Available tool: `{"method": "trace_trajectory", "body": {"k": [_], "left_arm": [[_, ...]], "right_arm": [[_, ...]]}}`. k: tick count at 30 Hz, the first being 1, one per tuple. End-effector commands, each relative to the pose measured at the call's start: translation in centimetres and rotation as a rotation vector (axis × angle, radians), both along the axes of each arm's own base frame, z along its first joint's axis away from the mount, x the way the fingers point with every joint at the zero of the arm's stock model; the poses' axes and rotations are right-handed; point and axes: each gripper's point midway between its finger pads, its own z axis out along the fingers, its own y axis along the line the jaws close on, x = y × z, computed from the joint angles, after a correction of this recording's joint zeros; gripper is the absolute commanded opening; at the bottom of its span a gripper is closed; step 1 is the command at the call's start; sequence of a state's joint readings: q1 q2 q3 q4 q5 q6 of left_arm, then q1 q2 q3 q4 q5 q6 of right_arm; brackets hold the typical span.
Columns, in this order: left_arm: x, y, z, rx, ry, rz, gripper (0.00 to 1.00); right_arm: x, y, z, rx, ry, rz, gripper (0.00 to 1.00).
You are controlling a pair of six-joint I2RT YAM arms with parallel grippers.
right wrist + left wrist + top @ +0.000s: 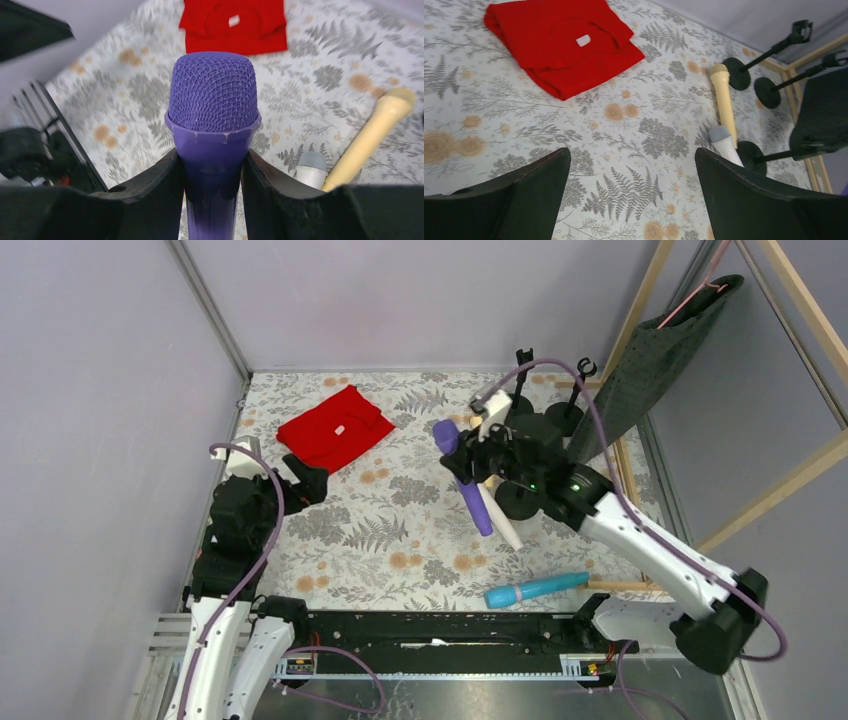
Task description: Attach the microphones to the stand
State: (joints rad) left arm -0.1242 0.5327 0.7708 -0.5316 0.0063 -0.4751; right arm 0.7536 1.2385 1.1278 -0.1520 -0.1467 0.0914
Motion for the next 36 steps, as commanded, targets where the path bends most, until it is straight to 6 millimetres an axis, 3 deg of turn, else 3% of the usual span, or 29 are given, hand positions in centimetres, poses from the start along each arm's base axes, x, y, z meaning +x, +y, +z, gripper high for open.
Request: {"method": "trace_trajectory", "body": {"k": [1, 5, 9, 14, 19, 27, 30, 36], "left_arm": [[0.5, -3.1, 4.1, -0.064, -0.139, -0.169, 0.99], [0.5, -5.5, 5.8, -0.113, -0.185, -0.295, 0.99], [0.6, -8.4, 6.6, -0.149, -0.203, -0.374, 0.99], [-0.5, -14.8, 6.1, -0.111, -0.199, -0.470, 0.99], [-3.8, -22.5, 6.7, -0.096, -0.274, -0.664, 0.99], [-6.8, -30.7, 9.3, -0.168, -0.346, -0.891, 0.99], [-7.6, -32.5, 9.8, -0.168, -0.364, -0.925, 0.99], [-8.2, -34.0, 9.3, -0.175, -0.355, -0.955, 0.99]], "right_arm": [[-0.5, -2.4, 6.8, 0.203, -0.062, -0.152, 0.00], [-1.4, -5.0, 8.9, 0.333, -0.050, -0.276, 0.00], [-0.9, -9.3, 8.3, 0.457, -0.029, -0.519, 0.00], [-1.5, -12.4, 7.8, 0.644, -0.038, -0.647, 0.00], [-2.8, -12.9, 8.3, 0.683, -0.040, -0.615, 0.00], [-4.2, -12.0, 9.1, 0.731, -0.049, -0.509, 0.00], [-4.7, -11.2, 9.1, 0.716, -0.035, -0.459, 0.00], [-5.3, -10.3, 9.1, 0.732, -0.014, -0.401, 0.00]]}}
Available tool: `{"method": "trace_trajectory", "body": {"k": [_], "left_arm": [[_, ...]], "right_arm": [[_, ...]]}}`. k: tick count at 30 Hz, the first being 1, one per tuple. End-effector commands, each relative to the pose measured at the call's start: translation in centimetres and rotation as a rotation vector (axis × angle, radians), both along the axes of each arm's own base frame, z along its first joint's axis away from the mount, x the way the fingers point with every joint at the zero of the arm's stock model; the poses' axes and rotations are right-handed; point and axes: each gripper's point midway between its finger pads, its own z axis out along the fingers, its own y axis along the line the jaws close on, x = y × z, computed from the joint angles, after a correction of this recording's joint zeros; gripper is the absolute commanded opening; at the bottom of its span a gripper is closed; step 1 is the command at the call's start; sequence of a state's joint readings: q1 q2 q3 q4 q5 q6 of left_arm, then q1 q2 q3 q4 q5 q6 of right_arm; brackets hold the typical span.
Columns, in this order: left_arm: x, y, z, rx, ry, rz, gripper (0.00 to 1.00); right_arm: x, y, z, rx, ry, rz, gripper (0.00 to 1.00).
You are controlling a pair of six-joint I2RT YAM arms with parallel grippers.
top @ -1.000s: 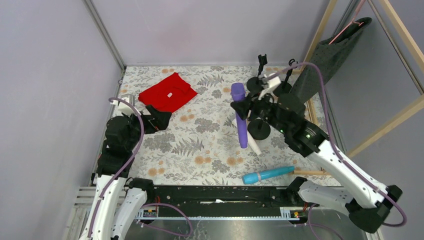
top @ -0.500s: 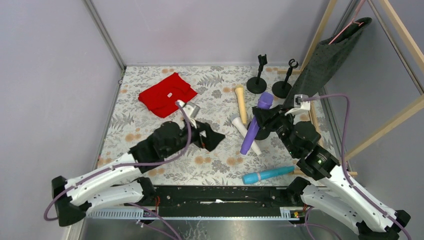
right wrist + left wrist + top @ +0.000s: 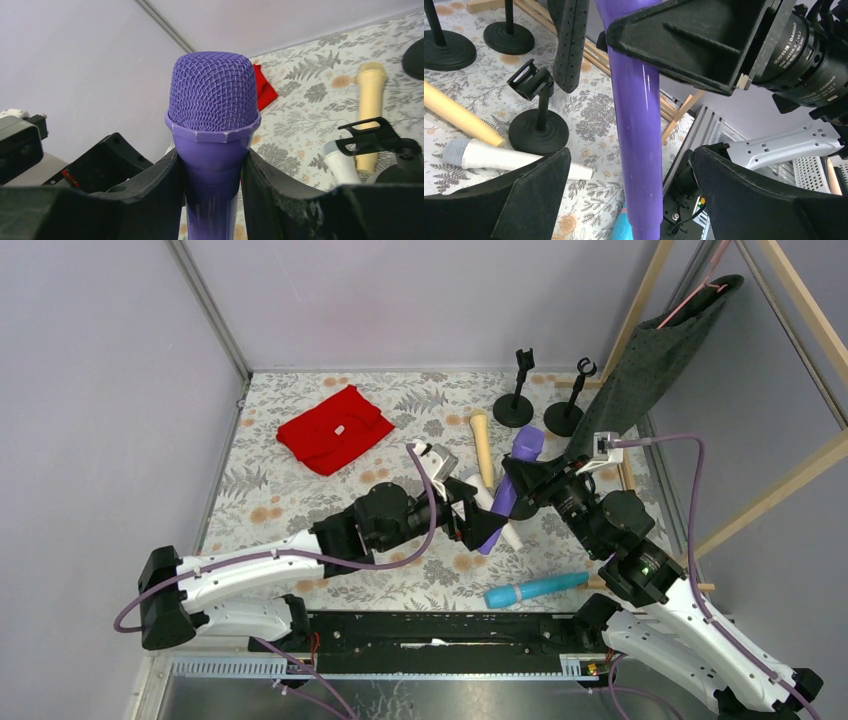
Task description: Attach the microphones to the stand
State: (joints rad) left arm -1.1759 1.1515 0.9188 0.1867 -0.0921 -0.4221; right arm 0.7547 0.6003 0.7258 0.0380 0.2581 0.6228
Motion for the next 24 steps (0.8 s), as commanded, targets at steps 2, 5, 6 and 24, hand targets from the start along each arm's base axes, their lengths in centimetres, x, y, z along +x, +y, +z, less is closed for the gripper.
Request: {"method": "trace_trajectory", "body": {"k": [2, 5, 6, 24], "left_arm": [[-0.6, -1.5, 3.9, -0.108, -0.051, -0.032, 0.99], [-1.0, -2.4, 2.9, -0.081, -0.042, -0.053, 0.97], [-1.0, -2.6, 2.7, -0.074, -0.039, -0.053, 0.95], [-0.4, -3.5, 1.0, 0.055, -0.064, -0.048, 0.00]], "right_arm": [[-0.7, 1.1, 2.3, 0.084, -0.049, 0.067, 0.00], [-0.8, 1.5, 2.4, 0.097, -0.046, 0.086, 0.00], [-0.9, 1.6, 2.5, 0.104, -0.044, 0.092, 0.00], [-2.3, 1.5, 2.9, 0.030, -0.043, 0.145, 0.50]]}}
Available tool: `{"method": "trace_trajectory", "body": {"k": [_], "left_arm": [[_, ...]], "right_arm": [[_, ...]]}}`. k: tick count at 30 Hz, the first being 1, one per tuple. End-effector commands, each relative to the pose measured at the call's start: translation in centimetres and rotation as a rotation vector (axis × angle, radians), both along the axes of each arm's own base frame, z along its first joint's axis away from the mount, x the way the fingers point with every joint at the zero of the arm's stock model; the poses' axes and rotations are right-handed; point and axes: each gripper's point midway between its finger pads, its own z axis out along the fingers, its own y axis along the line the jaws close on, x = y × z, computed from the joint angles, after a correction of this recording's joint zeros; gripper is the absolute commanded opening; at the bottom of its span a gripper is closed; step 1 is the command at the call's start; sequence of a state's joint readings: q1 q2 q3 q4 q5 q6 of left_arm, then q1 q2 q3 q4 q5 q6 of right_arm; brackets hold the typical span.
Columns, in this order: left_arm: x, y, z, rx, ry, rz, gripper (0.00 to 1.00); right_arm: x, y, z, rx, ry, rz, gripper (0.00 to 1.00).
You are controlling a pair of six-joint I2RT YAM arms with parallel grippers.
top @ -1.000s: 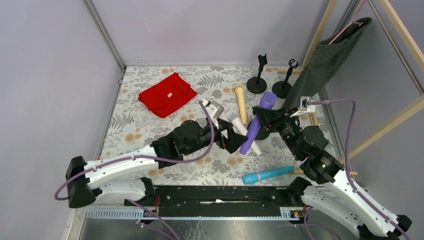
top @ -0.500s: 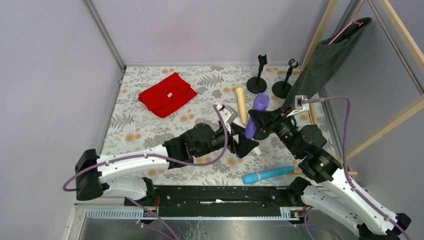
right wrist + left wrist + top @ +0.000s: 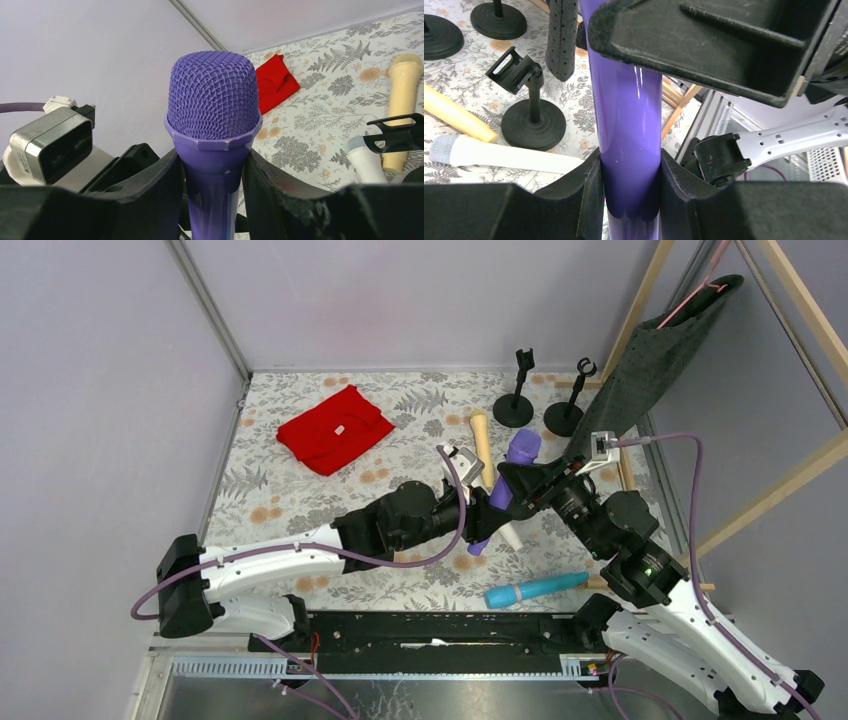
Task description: Attach the microphones to the stand
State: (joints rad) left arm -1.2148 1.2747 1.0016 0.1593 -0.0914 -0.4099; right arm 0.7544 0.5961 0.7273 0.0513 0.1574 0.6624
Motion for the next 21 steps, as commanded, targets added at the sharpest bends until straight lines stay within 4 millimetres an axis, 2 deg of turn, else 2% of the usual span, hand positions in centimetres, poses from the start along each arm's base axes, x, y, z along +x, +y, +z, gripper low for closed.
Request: {"method": "trace_trajectory", "body": {"k": [1, 5, 9, 14, 16, 18, 21], "left_arm": [[0.3, -0.3, 2.4, 0.002, -0.091, -0.005, 0.00], [0.7, 0.4, 2.1, 0.039, -0.136, 0.010, 0.00], [0.8, 0.7, 1.8, 0.073, -0.164, 0.005, 0.00], [0.5, 0.9, 1.7, 0.079, -0.180, -0.014, 0.00], [0.3, 0.9, 1.6, 0.088, -0.182, -0.028, 0.06], [0.1, 0.9, 1.4, 0.101, -0.185, -0.039, 0.01], [0.1, 1.0, 1.3, 0.100, -0.186, -0.042, 0.00]], "right_arm": [[-1.2, 0.0, 1.8, -0.039, -0.026, 0.046, 0.55], [-2.0, -0.6, 1.6, -0.075, 0.021, 0.055, 0.68], [-2.8, -0.4, 1.5, -0.067, 0.042, 0.091, 0.74], [-2.6, -0.5, 0.8, -0.062, 0.077, 0.078, 0.73], [-2.3, -0.5, 0.6, -0.057, 0.086, 0.063, 0.73], [-2.1, -0.4, 0.6, -0.044, 0.092, 0.059, 0.72], [-1.6, 0.1, 0.4, -0.014, 0.103, 0.056, 0.70]]}}
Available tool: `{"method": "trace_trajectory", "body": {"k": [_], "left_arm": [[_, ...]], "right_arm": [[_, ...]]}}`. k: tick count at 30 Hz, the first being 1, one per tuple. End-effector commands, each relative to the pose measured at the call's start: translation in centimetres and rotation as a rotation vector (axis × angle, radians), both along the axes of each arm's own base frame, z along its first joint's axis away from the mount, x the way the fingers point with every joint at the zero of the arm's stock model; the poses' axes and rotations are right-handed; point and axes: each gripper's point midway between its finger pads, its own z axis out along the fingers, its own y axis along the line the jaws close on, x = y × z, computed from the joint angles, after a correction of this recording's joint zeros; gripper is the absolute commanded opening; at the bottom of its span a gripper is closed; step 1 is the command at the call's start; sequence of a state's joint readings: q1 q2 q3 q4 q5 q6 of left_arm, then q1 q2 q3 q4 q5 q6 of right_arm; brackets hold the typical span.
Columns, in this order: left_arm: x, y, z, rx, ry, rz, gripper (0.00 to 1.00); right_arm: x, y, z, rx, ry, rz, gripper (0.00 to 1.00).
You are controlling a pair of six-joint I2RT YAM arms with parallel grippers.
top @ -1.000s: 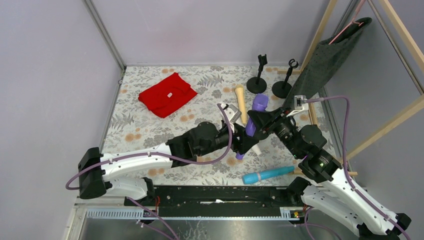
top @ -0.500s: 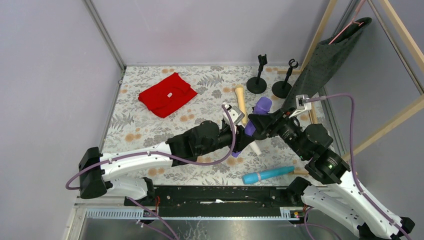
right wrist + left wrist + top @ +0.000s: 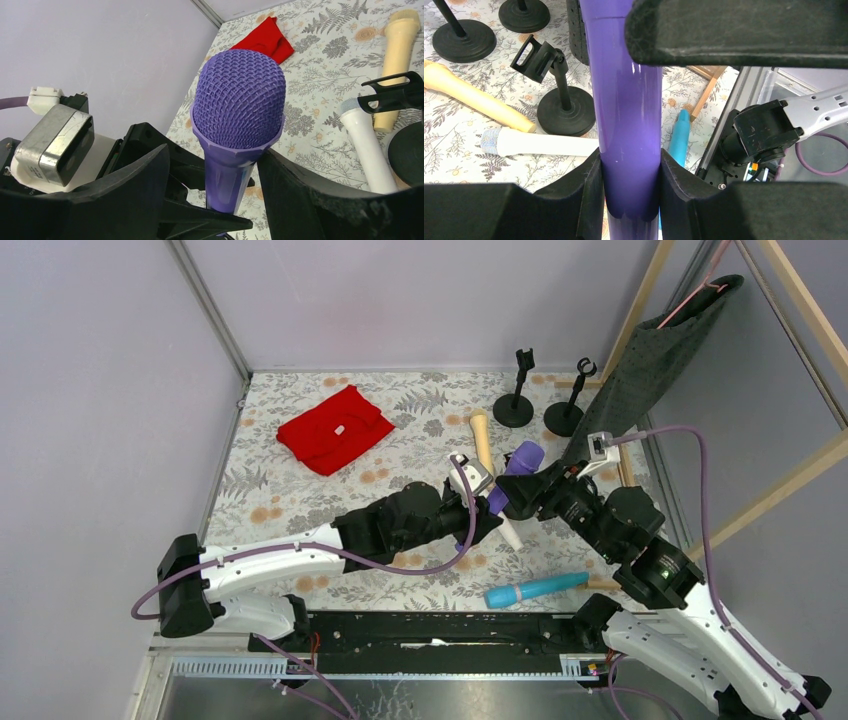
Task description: Attach the microphones to the stand
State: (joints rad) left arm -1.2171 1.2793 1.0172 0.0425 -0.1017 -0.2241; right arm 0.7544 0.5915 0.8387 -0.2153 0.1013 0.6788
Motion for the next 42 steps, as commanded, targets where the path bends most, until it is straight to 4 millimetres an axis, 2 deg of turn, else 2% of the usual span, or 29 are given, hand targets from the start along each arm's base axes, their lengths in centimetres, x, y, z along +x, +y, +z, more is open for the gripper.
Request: {"method": "trace_trajectory", "body": {"k": [1, 6, 13, 15, 18, 19, 21, 23, 24, 25, 29, 34, 39, 42], "left_arm": [[-0.4, -0.1, 3.7, -0.080, -0.053, -0.029, 0.00], [-0.5, 0.1, 3.7, -0.083, -0.054, -0.029, 0.00], [-0.4, 0.6, 3.6, -0.089, -0.057, -0.015, 0.00], [-0.4, 0.8, 3.9, -0.100, -0.051, -0.004, 0.12], [-0.1, 1.3, 5.0, -0.146, -0.026, 0.040, 0.24], [0.1, 1.5, 5.4, -0.158, -0.013, 0.059, 0.35], [0.7, 1.9, 6.5, -0.179, 0.018, 0.112, 0.58], [1.2, 2.2, 7.7, -0.207, 0.056, 0.165, 0.72], [1.2, 2.4, 7.9, -0.208, 0.083, 0.181, 0.90], [1.3, 2.5, 8.5, -0.225, 0.109, 0.202, 0.96], [2.2, 4.1, 11.3, -0.328, 0.239, 0.343, 0.99], [3.6, 7.5, 15.8, -0.445, 0.354, 0.546, 0.99], [4.4, 9.8, 19.8, -0.503, 0.412, 0.682, 0.99], [4.7, 10.3, 20.2, -0.488, 0.417, 0.720, 0.99]], "right_arm": [[0.5, 0.9, 1.5, 0.083, -0.011, 0.002, 0.70], [1.0, 1.9, 0.9, 0.080, 0.009, 0.022, 0.63], [1.4, 1.7, 0.3, 0.067, 0.010, -0.001, 0.48], [1.5, 1.5, 0.1, 0.064, 0.009, -0.011, 0.36], [1.6, 1.3, 0.1, 0.072, 0.000, -0.026, 0.08], [1.7, 1.1, 0.0, 0.075, 0.002, -0.035, 0.02], [1.8, 0.7, 0.1, 0.081, 0.002, -0.061, 0.00], [2.1, 0.0, 0.4, 0.083, 0.005, -0.102, 0.00], [2.2, -0.4, 0.5, 0.080, 0.005, -0.121, 0.00], [2.3, -0.8, 0.7, 0.077, 0.002, -0.141, 0.00], [2.6, -2.6, 0.8, 0.042, -0.003, -0.219, 0.00], [2.6, -5.5, 0.7, -0.011, 0.008, -0.336, 0.00], [2.8, -10.0, 0.2, -0.066, 0.004, -0.539, 0.00], [2.9, -13.5, -0.4, -0.119, 0.012, -0.709, 0.00]]}}
